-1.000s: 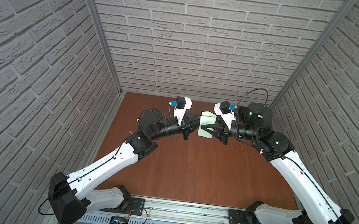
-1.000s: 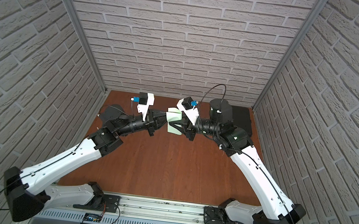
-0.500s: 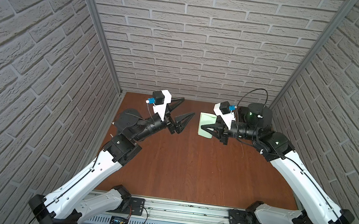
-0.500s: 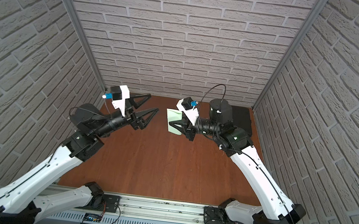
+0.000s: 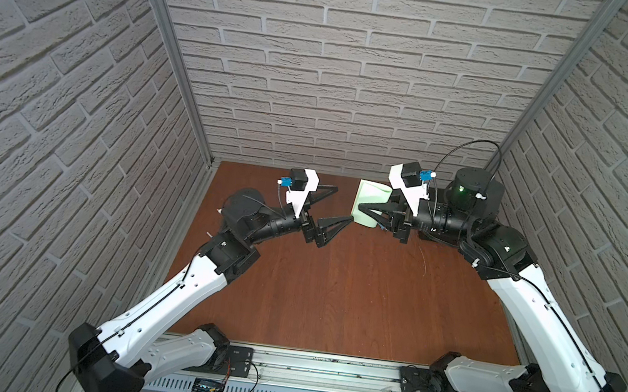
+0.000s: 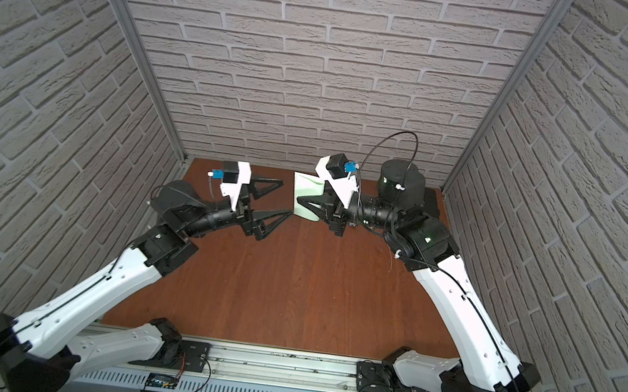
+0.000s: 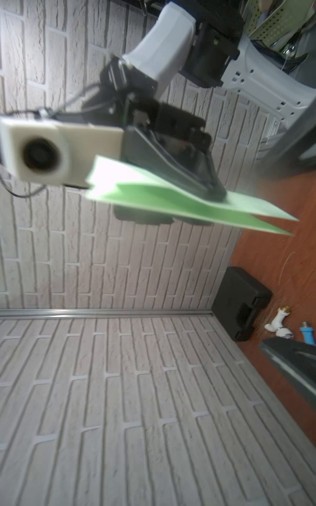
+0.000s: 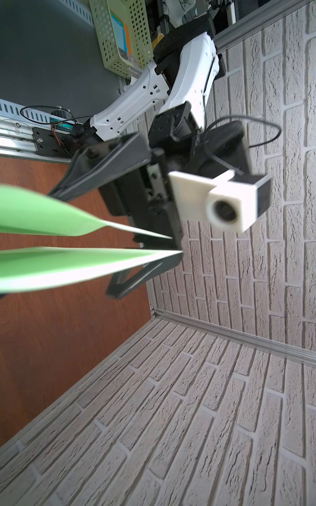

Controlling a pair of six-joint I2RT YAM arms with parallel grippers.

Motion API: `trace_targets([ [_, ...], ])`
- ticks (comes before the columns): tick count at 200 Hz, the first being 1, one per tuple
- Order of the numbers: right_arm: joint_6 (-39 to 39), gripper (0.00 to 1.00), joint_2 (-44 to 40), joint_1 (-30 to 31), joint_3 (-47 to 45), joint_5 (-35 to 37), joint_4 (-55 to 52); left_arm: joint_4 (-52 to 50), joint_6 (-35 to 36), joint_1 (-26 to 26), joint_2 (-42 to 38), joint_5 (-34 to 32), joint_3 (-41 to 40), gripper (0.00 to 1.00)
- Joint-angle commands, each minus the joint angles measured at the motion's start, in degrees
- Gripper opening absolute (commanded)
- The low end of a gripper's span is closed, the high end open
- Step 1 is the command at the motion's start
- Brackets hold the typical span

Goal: Fold the square paper along the opposite sides
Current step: Fold the paper, then smooth out the paper.

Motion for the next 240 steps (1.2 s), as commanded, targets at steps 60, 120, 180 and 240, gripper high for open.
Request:
trace_targets([
  [60, -0.41, 0.19, 2.28, 0.74, 1.23, -0.74, -1.65, 9.33, -3.56, -1.42, 1.96, 9.13, 2.08, 0.96],
  [120, 0.12, 0.19, 2.95, 0.78, 2.11, -1.4, -0.9, 6.69, -2.23, -2.33, 3.21, 12.4, 2.78, 0.87],
  [180, -0.22, 0.19, 3.45, 0.77, 2.88, -2.17, -2.13, 6.45, -2.15, -2.52, 3.02, 13.84, 3.93, 0.45],
  [240, -0.21, 0.19, 3.62, 0.7, 3.17, -4.24, -2.34, 5.45, -1.96, -2.56, 4.28, 17.01, 5.39, 0.43],
])
